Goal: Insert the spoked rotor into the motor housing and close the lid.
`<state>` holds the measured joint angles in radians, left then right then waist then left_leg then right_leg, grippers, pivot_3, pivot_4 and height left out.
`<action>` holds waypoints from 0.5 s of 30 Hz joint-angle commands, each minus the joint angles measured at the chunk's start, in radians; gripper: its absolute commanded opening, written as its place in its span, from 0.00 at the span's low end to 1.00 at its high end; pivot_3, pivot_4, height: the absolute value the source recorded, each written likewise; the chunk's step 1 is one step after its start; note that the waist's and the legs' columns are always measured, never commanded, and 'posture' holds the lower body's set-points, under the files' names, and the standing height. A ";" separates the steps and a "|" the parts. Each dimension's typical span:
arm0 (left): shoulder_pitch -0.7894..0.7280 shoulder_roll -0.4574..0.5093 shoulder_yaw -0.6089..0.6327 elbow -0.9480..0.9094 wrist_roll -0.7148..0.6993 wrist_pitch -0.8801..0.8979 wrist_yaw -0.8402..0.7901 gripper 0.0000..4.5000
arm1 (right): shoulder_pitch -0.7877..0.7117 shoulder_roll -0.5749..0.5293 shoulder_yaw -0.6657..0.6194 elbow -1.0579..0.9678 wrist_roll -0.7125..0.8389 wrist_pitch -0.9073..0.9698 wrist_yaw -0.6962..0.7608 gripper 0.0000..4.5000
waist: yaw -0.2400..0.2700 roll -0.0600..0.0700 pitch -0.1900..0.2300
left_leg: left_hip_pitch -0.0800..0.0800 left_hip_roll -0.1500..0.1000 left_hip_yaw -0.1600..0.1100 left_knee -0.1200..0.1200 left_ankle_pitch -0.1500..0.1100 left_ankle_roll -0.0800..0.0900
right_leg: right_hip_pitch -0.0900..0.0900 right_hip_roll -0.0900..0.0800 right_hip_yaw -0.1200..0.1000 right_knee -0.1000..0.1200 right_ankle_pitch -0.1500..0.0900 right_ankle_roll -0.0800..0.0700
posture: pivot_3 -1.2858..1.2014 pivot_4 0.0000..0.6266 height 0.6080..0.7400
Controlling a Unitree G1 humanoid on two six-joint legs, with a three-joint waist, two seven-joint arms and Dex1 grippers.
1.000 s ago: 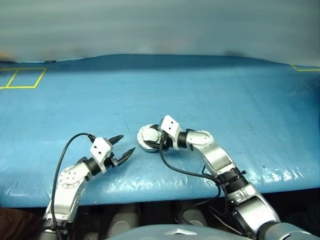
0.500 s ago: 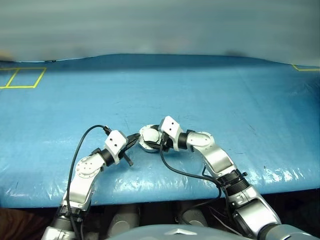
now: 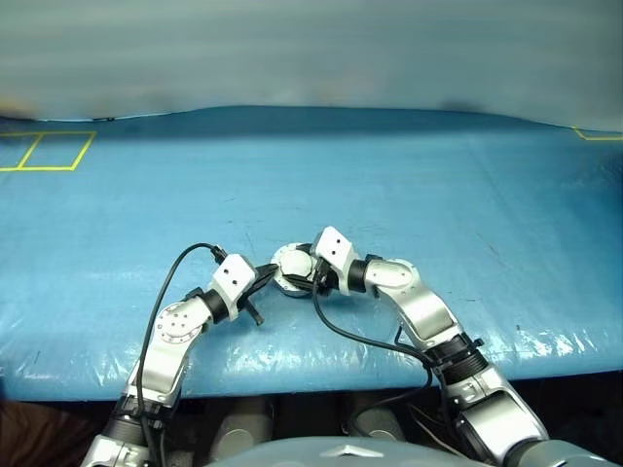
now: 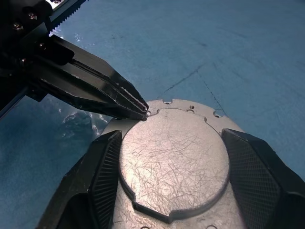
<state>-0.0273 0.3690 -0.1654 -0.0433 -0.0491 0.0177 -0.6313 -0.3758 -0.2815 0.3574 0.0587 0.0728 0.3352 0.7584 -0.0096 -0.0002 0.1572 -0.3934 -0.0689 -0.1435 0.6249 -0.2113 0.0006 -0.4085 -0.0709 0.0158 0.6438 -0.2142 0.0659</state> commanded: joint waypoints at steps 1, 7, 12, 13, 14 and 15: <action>0.011 0.008 -0.022 0.007 0.019 0.025 0.000 0.00 | 0.035 -0.025 0.007 -0.023 0.025 0.049 0.047 0.79 | 0.001 0.000 0.000 | 0.000 0.000 0.000 0.000 0.000 0.000 | 0.000 0.000 0.000 0.000 0.000 0.000 | 0.52 0.24 1.00; 0.014 0.009 -0.030 0.005 0.018 0.029 -0.007 0.00 | 0.060 0.011 -0.062 -0.080 0.117 0.047 0.047 0.99 | -0.001 0.000 0.000 | 0.000 0.000 0.000 0.000 0.000 0.001 | 0.000 -0.001 0.000 0.000 0.000 0.000 | 0.52 0.24 1.00; 0.018 0.006 -0.037 0.002 0.012 0.030 -0.015 0.00 | 0.103 0.052 -0.225 -0.181 0.355 0.151 0.073 0.99 | -0.001 0.000 0.000 | -0.002 0.000 0.000 0.000 -0.001 0.001 | 0.000 -0.001 0.000 -0.001 0.000 0.000 | 0.52 0.24 1.00; 0.018 0.005 -0.038 0.002 0.012 0.031 -0.015 0.00 | 0.106 0.058 -0.253 -0.189 0.387 0.173 0.061 0.99 | -0.001 0.000 0.000 | -0.002 0.000 0.000 0.000 -0.001 0.001 | -0.001 -0.001 0.000 -0.001 0.000 0.001 | 0.52 0.24 1.00; 0.018 0.004 -0.040 0.002 0.013 0.031 -0.015 0.00 | 0.107 0.062 -0.275 -0.195 0.410 0.189 0.048 0.99 | -0.001 0.000 0.000 | -0.002 0.000 0.000 0.000 -0.001 0.001 | -0.001 -0.001 0.001 -0.001 0.000 0.001 | 0.52 0.24 1.00; 0.018 0.004 -0.041 0.003 0.013 0.030 -0.014 0.00 | 0.110 0.069 -0.306 -0.197 0.438 0.208 0.029 0.99 | -0.001 0.000 0.000 | -0.002 0.000 0.000 0.000 -0.001 0.001 | -0.001 -0.001 0.001 -0.001 0.000 0.001 | 0.52 0.24 1.00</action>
<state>-0.0251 0.3722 -0.1731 -0.0499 -0.0492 0.0303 -0.6347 -0.2619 -0.2247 0.1045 -0.0937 0.4509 0.5201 0.8075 -0.0106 0.0000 0.1575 -0.3950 -0.0693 -0.1434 0.6250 -0.2119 0.0017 -0.4090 -0.0717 0.0163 0.6433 -0.2139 0.0664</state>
